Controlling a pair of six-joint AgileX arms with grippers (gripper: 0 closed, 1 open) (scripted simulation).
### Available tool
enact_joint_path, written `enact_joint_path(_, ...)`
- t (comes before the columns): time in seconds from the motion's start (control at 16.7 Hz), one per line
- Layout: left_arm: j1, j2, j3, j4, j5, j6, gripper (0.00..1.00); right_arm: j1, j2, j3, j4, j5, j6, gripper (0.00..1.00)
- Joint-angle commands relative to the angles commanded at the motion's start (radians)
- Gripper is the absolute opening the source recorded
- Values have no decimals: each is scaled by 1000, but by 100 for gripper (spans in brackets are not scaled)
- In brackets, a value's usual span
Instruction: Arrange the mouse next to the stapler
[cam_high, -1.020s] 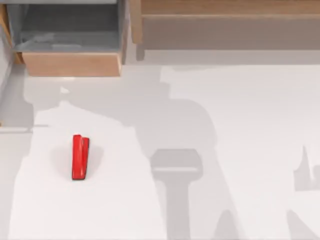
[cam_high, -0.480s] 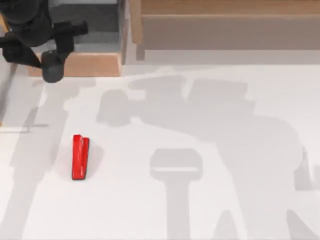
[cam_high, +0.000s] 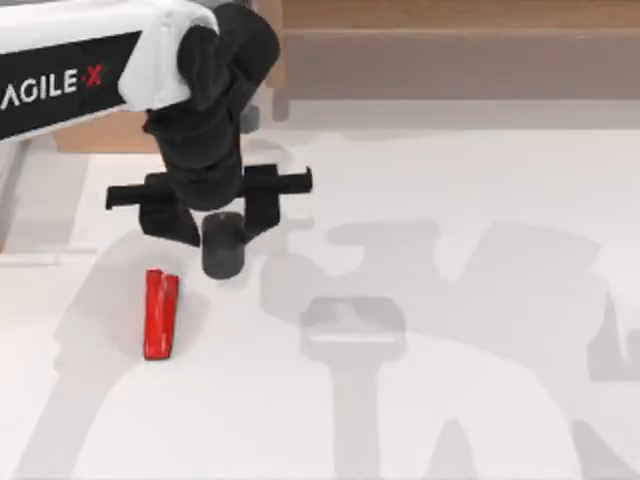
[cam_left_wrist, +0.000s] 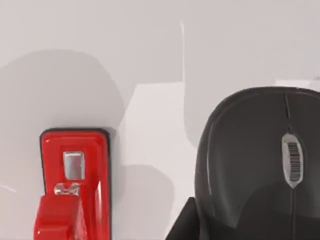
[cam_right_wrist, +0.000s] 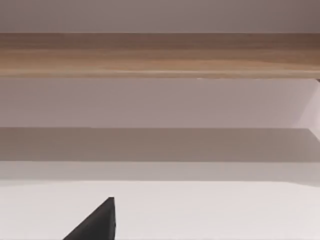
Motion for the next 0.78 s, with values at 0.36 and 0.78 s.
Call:
enact_joint_path(0.36, -132, -23, -109, 45, -21, -93, 0, 0, 0, 0, 0, 0, 0, 100)
enact_joint_path(0.78, -133, -19, -111, 45, -21, -94, 0, 0, 0, 0, 0, 0, 0, 100)
